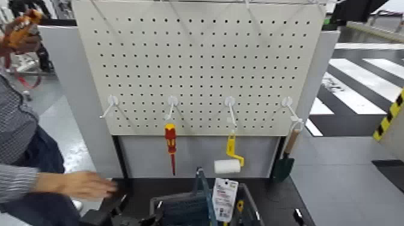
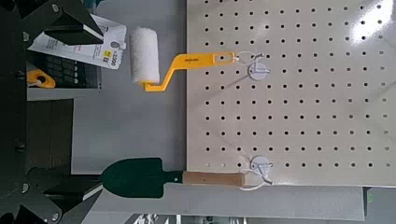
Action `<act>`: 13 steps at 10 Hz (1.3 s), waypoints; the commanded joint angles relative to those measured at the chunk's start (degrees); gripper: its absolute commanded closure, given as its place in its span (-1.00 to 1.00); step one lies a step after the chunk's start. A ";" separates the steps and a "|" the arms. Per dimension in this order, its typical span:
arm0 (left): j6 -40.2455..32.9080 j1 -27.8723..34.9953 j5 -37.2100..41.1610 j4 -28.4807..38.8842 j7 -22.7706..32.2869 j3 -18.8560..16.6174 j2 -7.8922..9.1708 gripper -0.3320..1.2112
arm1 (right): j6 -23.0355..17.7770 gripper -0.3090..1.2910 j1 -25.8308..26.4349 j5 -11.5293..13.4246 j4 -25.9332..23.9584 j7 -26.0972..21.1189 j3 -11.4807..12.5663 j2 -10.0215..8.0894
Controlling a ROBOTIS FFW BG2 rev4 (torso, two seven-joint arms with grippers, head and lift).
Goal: Put the red screwdriver into the crate.
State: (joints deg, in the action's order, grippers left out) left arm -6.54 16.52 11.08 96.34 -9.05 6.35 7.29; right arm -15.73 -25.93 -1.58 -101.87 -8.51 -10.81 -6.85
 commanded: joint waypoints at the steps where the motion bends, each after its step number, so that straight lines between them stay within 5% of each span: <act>1: -0.23 0.00 -0.18 -0.10 0.00 -0.03 0.00 -0.40 | 0.08 -0.37 0.00 0.00 0.09 -0.02 0.00 0.00; 7: 2.06 -3.69 1.05 0.17 -5.28 -2.93 0.18 -0.40 | -0.01 -0.37 0.26 -0.09 0.44 0.07 -0.09 -0.09; 13: 10.23 -14.41 4.57 -0.63 -13.19 -0.82 5.28 -0.40 | -0.44 -0.37 0.53 -0.35 0.88 0.07 -0.35 -0.09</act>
State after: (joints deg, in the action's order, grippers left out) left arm 2.93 3.14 15.40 95.94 -22.16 5.28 12.12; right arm -16.17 -25.41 -1.92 -100.99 -8.43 -11.16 -6.94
